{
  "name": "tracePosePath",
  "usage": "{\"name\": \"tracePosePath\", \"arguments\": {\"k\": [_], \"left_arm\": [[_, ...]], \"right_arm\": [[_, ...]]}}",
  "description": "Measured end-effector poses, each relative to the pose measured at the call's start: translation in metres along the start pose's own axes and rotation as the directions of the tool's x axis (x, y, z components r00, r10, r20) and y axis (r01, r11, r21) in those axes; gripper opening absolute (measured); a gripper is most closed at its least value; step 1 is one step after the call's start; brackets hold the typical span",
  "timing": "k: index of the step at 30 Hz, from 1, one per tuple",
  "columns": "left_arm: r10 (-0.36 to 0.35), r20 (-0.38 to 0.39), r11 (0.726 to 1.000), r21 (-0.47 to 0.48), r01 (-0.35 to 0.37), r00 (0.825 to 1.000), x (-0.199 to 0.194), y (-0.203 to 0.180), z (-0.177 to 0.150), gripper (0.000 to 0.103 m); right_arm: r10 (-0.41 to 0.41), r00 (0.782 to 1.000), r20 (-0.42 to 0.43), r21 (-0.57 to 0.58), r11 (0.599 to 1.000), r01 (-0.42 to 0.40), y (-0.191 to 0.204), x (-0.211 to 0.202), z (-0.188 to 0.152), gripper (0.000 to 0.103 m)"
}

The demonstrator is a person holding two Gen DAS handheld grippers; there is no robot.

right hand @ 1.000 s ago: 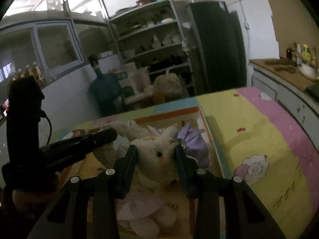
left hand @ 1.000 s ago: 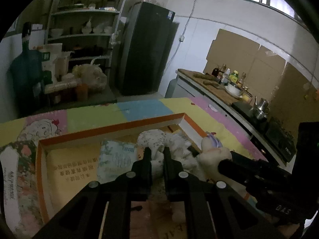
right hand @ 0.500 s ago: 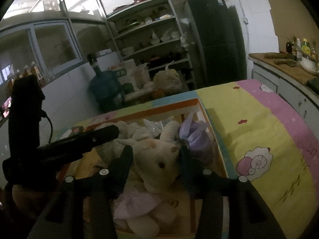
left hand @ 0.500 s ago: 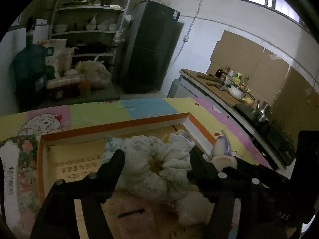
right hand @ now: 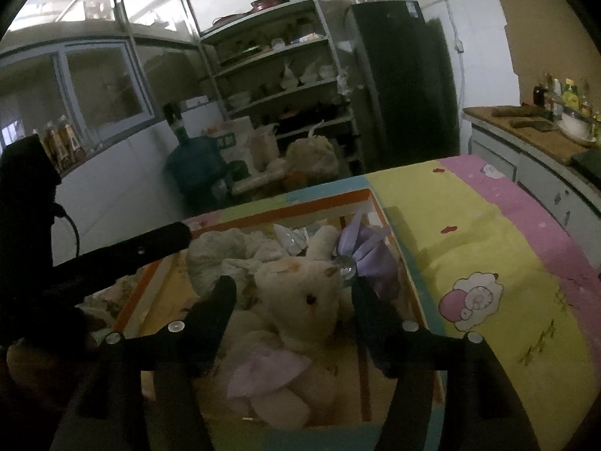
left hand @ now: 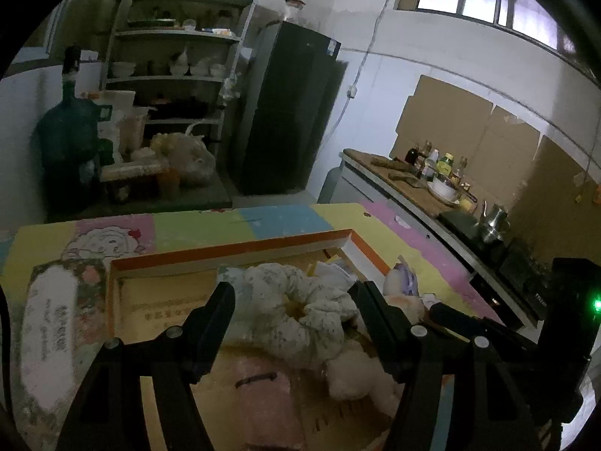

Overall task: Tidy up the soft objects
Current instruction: 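Lower both items into the tray and open both grippers, then move both grippers back toward the remaining items on the mat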

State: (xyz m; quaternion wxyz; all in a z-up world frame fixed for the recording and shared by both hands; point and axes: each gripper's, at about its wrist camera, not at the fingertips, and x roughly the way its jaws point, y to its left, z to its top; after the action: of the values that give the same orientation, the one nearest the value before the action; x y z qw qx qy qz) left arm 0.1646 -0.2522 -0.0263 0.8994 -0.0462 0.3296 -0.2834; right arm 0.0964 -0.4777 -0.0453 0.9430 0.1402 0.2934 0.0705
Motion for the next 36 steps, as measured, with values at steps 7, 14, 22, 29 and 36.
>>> {"name": "tracePosePath", "arguments": {"k": [7, 14, 22, 29, 36], "left_arm": [[0.047, 0.048, 0.999, 0.02, -0.048, 0.998, -0.033, 0.002, -0.005, 0.068], [0.117, 0.112, 0.993, 0.016, -0.119, 0.987, -0.073, 0.014, -0.011, 0.068], [0.184, 0.152, 0.982, 0.001, -0.187, 0.971, -0.115, 0.03, -0.022, 0.068], [0.225, 0.169, 0.974, -0.009, -0.227, 0.96, -0.148, 0.045, -0.038, 0.068], [0.253, 0.171, 0.967, -0.027, -0.252, 0.952, -0.174, 0.064, -0.051, 0.068]], "right_arm": [[-0.01, 1.0, 0.023, -0.021, 1.0, 0.011, 0.018, -0.017, -0.006, 0.069], [-0.007, 0.998, 0.061, -0.039, 0.999, 0.009, 0.048, -0.033, -0.014, 0.071], [0.022, 0.997, 0.075, -0.07, 0.997, -0.017, 0.084, -0.047, -0.021, 0.071], [0.05, 0.995, 0.083, -0.106, 0.994, -0.041, 0.12, -0.059, -0.03, 0.071], [0.077, 0.994, 0.074, -0.136, 0.989, -0.067, 0.153, -0.062, -0.039, 0.071]]}}
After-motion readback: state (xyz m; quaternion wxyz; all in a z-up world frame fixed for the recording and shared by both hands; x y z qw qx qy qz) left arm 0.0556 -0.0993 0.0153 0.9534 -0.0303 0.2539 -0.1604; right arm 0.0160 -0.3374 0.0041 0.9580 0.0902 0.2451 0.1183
